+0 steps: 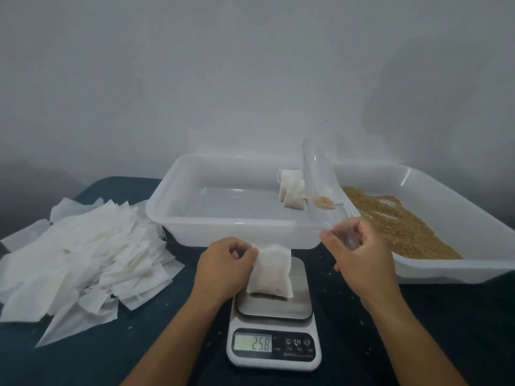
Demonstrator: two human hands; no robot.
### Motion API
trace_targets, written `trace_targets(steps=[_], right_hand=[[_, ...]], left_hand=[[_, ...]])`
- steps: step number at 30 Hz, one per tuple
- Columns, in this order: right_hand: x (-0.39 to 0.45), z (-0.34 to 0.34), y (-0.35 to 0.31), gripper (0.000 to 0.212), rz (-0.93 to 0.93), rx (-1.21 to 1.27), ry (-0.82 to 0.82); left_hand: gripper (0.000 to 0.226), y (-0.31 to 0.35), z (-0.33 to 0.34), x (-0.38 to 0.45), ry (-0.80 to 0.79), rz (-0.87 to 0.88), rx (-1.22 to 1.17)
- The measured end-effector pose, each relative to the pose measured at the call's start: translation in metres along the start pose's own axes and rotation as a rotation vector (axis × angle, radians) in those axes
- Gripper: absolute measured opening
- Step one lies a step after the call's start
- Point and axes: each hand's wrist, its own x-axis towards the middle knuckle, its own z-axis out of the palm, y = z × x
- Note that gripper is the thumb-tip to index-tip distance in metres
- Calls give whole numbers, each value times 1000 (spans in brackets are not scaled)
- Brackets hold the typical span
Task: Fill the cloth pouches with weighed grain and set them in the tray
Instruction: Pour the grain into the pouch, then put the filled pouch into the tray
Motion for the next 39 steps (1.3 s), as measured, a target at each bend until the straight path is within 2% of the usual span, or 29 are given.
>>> trace_targets(steps=[7, 10, 13, 17, 21, 27, 32, 36, 39], right_hand=[[15, -25, -8, 23, 34, -45, 64], [32, -51, -12, 30, 85, -219, 43], [56, -80, -6, 14, 147, -428, 17], [84, -110, 9, 19, 230, -690, -2], [95, -118, 27, 27, 346, -850, -98], [91, -113, 30, 25, 305, -913, -120], [86, -111, 31, 33, 278, -906, -94], [86, -110, 34, 30, 253, -882, -60], [85, -109, 38, 28, 235, -876, -53]], left_hand=[[19, 13, -8, -9, -92, 165, -165], [25, 27, -15, -13, -140, 193, -239], [26, 45, -20, -12, -143, 203, -299], [27, 79, -25, -2, -132, 207, -340], [17, 120, -20, 18, -99, 259, -280], [17, 165, 20, 81, -198, 180, -231], [12, 155, 67, 132, -257, 84, -159], [20, 138, 91, 160, -214, 139, 115], [23, 129, 99, 174, -214, 86, 178]])
